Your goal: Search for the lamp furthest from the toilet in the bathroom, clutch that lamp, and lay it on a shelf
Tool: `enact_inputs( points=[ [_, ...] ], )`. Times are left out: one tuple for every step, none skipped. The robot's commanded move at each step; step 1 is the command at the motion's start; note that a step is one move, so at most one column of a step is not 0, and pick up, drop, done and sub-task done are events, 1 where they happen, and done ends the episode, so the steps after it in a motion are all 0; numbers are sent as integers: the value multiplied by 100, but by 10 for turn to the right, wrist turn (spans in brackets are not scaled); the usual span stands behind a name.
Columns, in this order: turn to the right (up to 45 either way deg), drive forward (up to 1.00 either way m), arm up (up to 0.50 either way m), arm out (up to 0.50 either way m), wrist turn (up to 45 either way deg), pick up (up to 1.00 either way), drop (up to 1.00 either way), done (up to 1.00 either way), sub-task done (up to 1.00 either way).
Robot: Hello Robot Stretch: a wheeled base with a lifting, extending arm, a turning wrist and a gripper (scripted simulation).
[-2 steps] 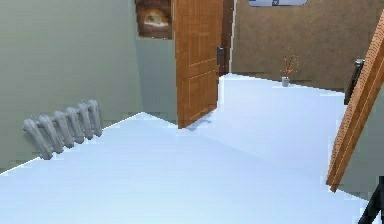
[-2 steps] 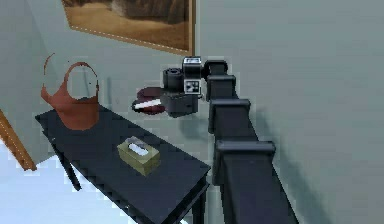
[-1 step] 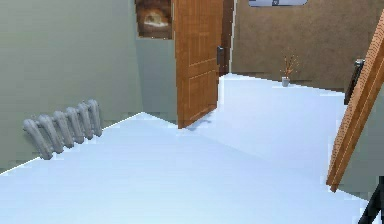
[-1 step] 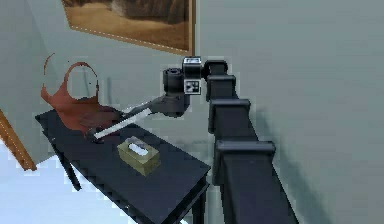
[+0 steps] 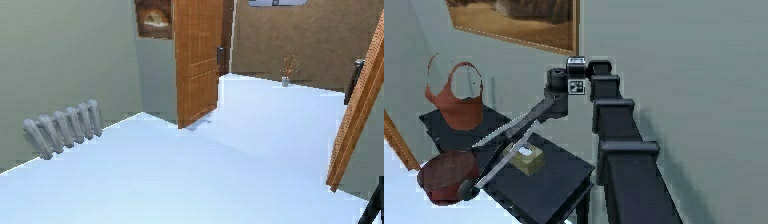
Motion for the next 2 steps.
enact_inputs(
  points=[
    [0,0,0,0,-120,0,0,0,0],
    [0,0,0,-26,0,0,0,0,0]
  ],
)
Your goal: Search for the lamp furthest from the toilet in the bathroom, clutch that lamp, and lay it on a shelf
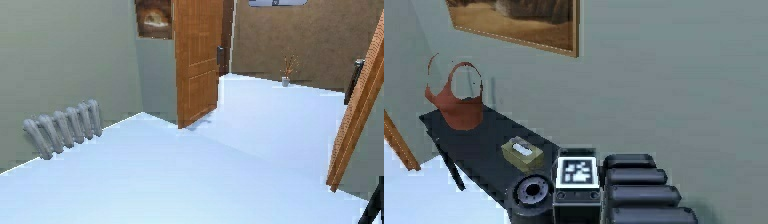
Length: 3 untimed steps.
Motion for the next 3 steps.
enact_inputs(
  points=[
    [-450,0,0,0,0,0,0,0,0],
    [-150,0,0,0,0,0,0,0,0],
    [0,5,0,0,0,0,0,0,0]
  ],
)
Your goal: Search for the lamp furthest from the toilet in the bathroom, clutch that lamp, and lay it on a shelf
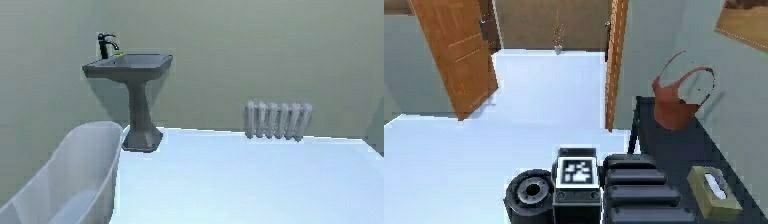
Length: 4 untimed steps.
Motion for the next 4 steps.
enact_inputs(
  points=[
    [450,0,0,0,0,0,0,0,0],
    [330,0,0,0,0,0,0,0,0],
    [0,100,0,0,0,0,0,0,0],
    [0,100,0,0,0,0,0,0,0]
  ],
)
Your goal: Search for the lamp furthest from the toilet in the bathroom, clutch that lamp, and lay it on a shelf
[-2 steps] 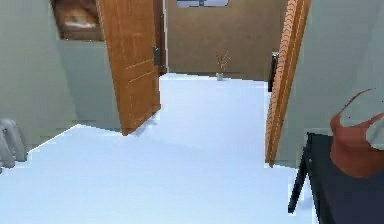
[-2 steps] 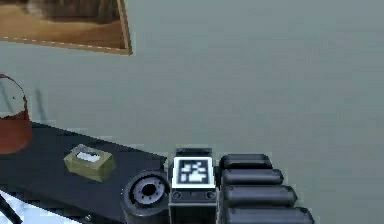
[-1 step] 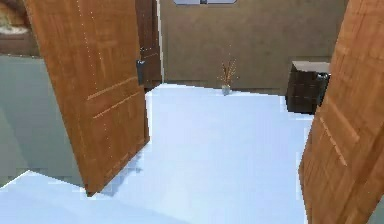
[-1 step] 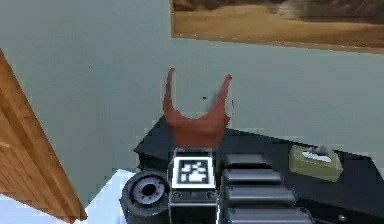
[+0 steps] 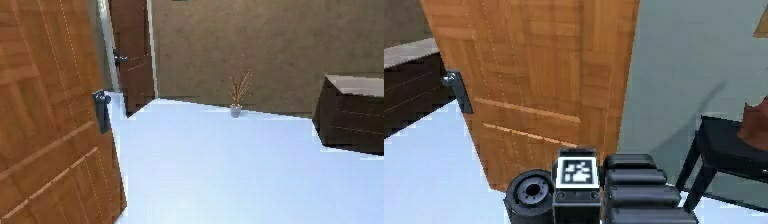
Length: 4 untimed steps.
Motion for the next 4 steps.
enact_inputs(
  points=[
    [0,100,0,0,0,0,0,0,0],
    [30,0,0,0,0,0,0,0,0],
    [0,30,0,0,0,0,0,0,0],
    [-270,0,0,0,0,0,0,0,0]
  ],
)
